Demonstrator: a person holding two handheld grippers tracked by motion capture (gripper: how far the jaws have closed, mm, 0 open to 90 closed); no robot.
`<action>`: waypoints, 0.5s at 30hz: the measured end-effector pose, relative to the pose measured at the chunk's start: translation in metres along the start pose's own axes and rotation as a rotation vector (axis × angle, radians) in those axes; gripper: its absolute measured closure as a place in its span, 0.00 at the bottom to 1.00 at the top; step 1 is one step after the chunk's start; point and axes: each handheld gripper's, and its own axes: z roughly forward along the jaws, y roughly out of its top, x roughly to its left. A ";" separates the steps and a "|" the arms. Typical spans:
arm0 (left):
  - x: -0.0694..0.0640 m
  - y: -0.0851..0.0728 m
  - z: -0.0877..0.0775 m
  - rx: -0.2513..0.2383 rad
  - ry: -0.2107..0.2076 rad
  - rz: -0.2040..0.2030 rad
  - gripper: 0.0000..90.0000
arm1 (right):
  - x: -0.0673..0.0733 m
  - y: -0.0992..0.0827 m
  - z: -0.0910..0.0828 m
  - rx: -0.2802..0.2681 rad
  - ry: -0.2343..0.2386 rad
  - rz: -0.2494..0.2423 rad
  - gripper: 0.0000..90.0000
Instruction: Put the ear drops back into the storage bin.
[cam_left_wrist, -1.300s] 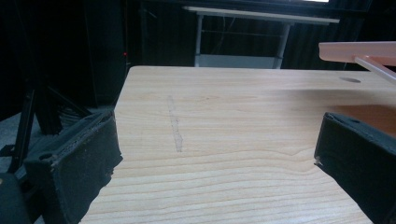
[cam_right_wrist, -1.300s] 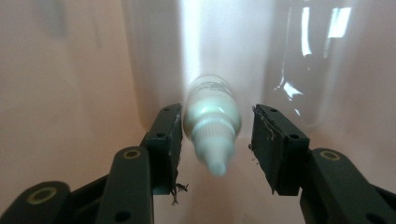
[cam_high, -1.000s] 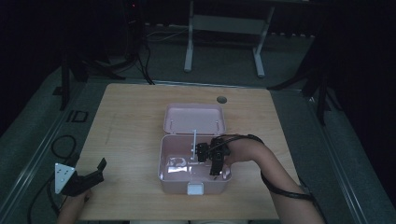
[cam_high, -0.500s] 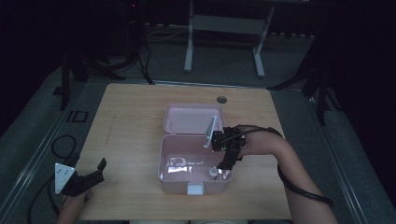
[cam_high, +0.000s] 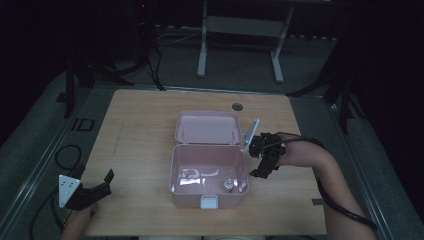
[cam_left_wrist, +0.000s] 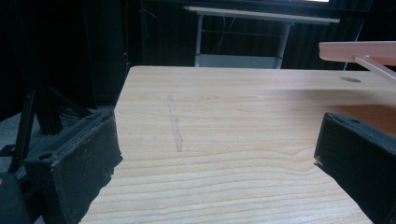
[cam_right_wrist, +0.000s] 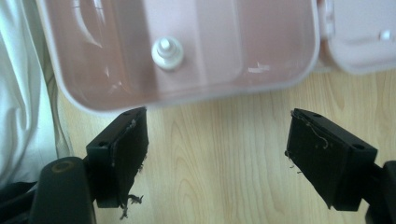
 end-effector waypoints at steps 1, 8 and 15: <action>0.000 0.000 0.000 0.002 0.000 0.002 0.00 | -0.001 -0.004 0.001 0.001 0.003 0.007 0.23; 0.000 0.000 0.000 0.001 0.002 0.003 0.00 | -0.004 -0.028 0.018 -0.014 0.006 0.062 0.23; 0.000 0.000 0.000 0.001 0.001 0.003 0.00 | -0.008 -0.049 0.039 -0.055 -0.007 0.146 0.23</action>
